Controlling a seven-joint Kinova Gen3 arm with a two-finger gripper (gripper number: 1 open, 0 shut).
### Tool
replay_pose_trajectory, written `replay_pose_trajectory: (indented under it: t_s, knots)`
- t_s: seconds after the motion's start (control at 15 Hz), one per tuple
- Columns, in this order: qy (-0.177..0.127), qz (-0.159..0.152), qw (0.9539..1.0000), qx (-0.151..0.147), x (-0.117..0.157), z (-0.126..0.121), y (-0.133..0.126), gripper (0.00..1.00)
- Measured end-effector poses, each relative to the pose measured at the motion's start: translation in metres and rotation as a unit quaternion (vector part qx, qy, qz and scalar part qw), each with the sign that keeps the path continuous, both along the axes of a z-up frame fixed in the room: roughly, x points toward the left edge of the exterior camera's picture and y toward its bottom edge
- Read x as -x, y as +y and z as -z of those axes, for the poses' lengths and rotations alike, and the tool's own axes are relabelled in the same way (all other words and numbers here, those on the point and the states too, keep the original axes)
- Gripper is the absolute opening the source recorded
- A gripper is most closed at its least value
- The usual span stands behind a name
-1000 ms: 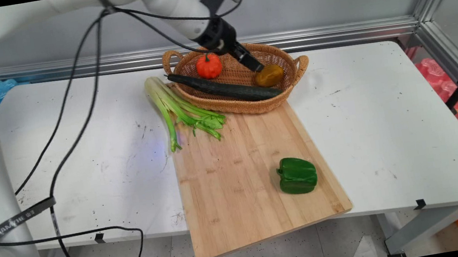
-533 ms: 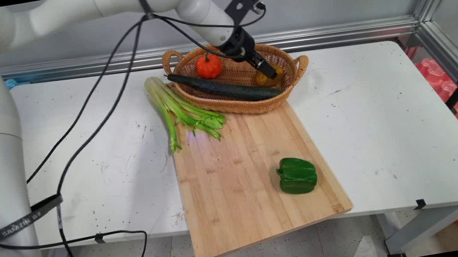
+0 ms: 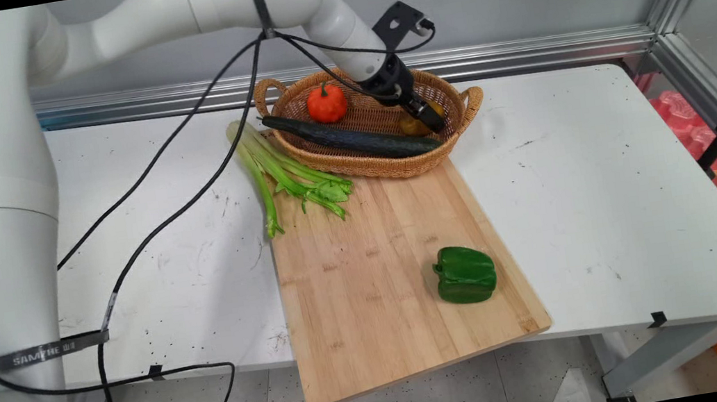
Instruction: Pick up the potato from the vegetable basket, then place the picked object on the cutting board
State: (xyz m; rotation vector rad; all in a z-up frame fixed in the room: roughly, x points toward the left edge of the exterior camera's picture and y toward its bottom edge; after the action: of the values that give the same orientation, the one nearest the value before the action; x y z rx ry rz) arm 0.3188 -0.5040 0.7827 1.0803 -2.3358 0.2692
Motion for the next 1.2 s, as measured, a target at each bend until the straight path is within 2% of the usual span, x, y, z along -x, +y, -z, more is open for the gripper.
replay_pose_trajectory:
  t_s: [0.27,0.33,0.8,1.2]
  knots:
    - [-0.003,-0.005,1.0,-0.006,0.006,0.009,-0.01,1.0]
    - [-0.004,-0.006,1.0,-0.006,0.006,0.01,-0.011,0.0]
    - [-0.011,-0.002,0.9999,0.003,0.001,-0.001,-0.009,0.0]
    - [-0.023,0.015,0.9992,0.03,-0.016,-0.048,0.013,0.0]
